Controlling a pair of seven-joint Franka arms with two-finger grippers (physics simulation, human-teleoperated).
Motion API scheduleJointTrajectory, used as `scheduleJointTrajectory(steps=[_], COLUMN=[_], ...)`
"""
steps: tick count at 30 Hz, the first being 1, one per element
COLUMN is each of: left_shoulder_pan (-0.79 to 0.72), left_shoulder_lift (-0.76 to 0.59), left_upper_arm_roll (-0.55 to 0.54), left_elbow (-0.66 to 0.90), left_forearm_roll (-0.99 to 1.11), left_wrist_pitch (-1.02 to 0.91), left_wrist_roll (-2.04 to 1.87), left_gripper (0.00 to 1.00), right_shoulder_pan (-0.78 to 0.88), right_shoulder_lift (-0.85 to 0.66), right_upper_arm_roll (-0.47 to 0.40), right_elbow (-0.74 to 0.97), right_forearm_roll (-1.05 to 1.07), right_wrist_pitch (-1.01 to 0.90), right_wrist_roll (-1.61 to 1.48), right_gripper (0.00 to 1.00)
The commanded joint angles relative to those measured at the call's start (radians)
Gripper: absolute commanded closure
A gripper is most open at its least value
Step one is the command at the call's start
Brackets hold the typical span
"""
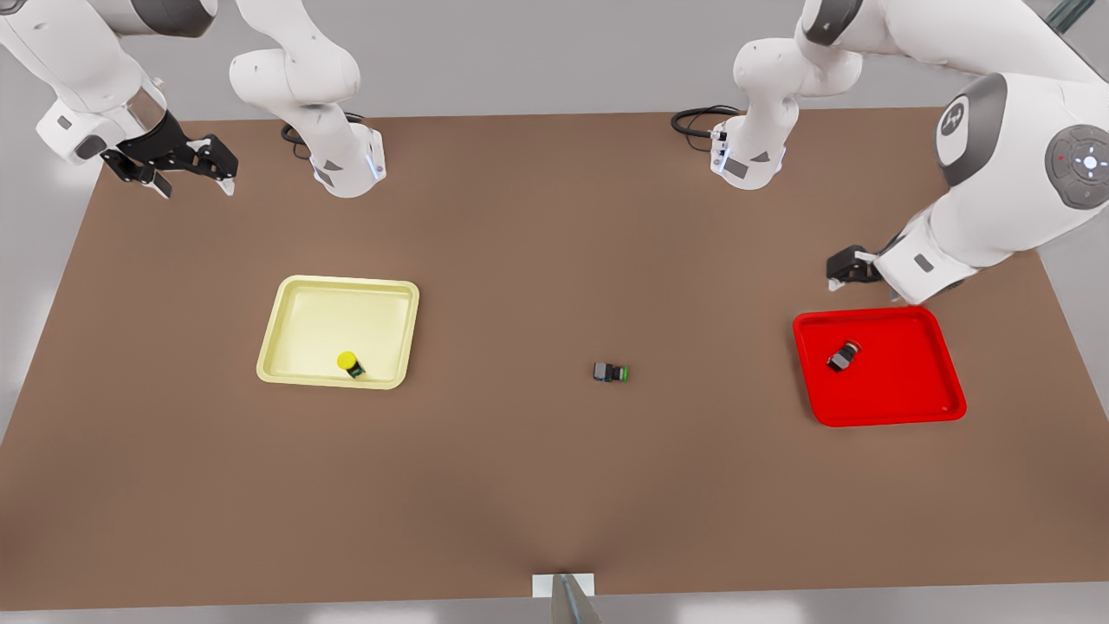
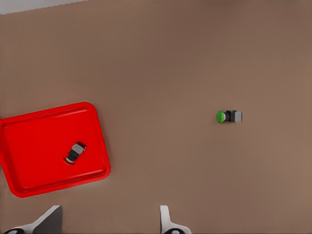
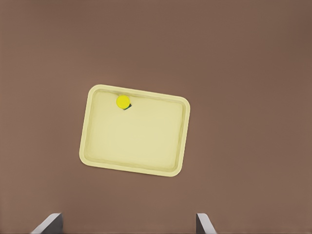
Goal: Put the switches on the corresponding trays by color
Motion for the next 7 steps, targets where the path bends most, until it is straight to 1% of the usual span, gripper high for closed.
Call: scheduleJointTrajectory(steps=[1,2,7], left_shoulder_pan=[-0.004,-0.006,-0.006], left_shoulder_lift=[-0.046,-0.06,-0.057], left_upper_arm_roll=[0.001,0.015,0.015], left_elbow=[-0.094,-0.128,-0.126], left_forearm_roll=[0.02,0.02,0.02], left_wrist_pitch=[0.062,0.089,0.086], left_wrist_roll=[0.0,0.005,-0.008], left_gripper=[0.0,0.0,0.0], right_shoulder_pan=[0.002,0.0,0.002], right_shoulder_lift=[0.0,-0.006,-0.006], right_upper_arm_roll=[0.0,0.0,0.0], right_elbow=[0.0,-0.003,-0.005], right_forearm_roll=[0.0,0.0,0.0], right_wrist_pitch=[0.0,-0.002,0.0], right_wrist_roll=[0.0,0.0,0.0], right_gripper=[0.0,0.0,0.0])
